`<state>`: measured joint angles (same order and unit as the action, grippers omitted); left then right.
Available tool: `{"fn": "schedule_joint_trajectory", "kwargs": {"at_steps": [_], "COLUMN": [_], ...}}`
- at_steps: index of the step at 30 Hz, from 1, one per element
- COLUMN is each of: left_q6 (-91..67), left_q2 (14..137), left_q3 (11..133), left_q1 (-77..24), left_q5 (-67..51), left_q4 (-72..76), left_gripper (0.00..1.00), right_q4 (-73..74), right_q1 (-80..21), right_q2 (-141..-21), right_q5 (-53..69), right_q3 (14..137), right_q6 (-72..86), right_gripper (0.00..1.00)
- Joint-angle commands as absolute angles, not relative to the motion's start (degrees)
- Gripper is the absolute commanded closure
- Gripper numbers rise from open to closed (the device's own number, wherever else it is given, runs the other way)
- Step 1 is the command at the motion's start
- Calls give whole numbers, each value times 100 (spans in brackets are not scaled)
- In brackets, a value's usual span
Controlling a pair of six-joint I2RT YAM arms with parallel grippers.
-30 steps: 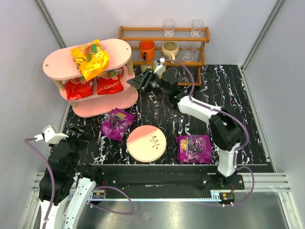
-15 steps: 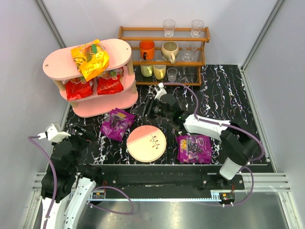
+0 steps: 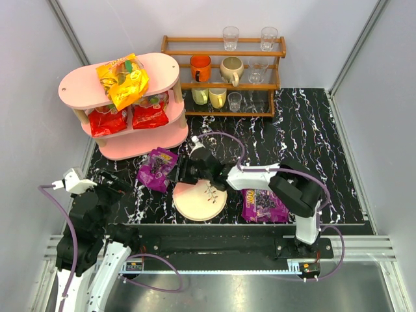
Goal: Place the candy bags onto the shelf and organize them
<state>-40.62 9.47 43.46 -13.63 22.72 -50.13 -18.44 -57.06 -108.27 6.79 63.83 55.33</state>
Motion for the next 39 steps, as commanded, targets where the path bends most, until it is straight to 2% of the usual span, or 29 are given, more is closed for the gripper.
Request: {"fn": "schedule_joint_trajectory", "kwargs": {"at_steps": [1, 11, 13, 14, 15, 17, 18, 20, 24, 26, 27, 30, 32, 34, 36, 39], "left_q6": [-4096, -4096, -4087, -4087, -4096, -4122, -4139, -4148, -4192, -4227, -4228, -4236, -4254, -4254, -4245, -4219], "left_q2": [888, 932, 940, 940, 932, 914, 905, 853, 774, 756, 756, 747, 747, 747, 730, 712], "left_q3": [4412, 4430, 4430, 4430, 4404, 4386, 4360, 4333, 4263, 4254, 4245, 4245, 4228, 4210, 4219, 4219], "left_q1": [-1380, -1380, -1380, -1380, -1380, -1380, -1380, -1380, -1380, -1380, -1380, -1380, -1380, -1380, -1380, -1380], "left_q5": [2153, 2100, 2100, 2092, 2092, 2083, 2083, 2083, 2101, 2109, 2118, 2109, 2092, 2083, 2083, 2092], "left_q4": [-4887, -4878, -4869, -4860, -4852, -4852, -4860, -4852, -4860, -4860, -4852, -4808, -4790, -4781, -4790, -4790], "left_gripper": [1, 1, 1, 1, 1, 1, 1, 1, 1, 1, 1, 1, 1, 1, 1, 1], "right_q4": [-1645, -994, -583, -484, -214, -149, -263, -709, -2638, -3432, -4280, -5071, -4766, -4274, -3378, -2077], "right_q1": [-5695, -5695, -5687, -5687, -5704, -5687, -5678, -5617, -5310, -4960, -4835, -4518, -4500, -4535, -4605, -4693], "right_q2": [-11118, -11820, -12057, -12128, -12181, -12234, -12182, -11928, -11217, -11092, -11092, -11214, -11215, -11127, -11031, -10951], "right_q5": [396, 26, 26, 26, 26, 44, 53, 271, 1167, 1887, 2133, 2916, 2909, 2708, 2358, 1813], "right_q3": [6943, 7978, 8234, 8409, 8498, 8482, 8394, 7922, 7007, 6497, 6373, 6214, 6275, 6432, 6582, 7004], "right_q6": [5608, 5423, 5397, 5336, 5300, 5291, 5300, 5247, 5325, 5963, 6255, 6995, 6927, 6585, 6312, 5784], "right_gripper": [39, 38, 42, 62, 76, 94, 100, 100, 100, 100, 100, 100, 81, 55, 48, 44]}}
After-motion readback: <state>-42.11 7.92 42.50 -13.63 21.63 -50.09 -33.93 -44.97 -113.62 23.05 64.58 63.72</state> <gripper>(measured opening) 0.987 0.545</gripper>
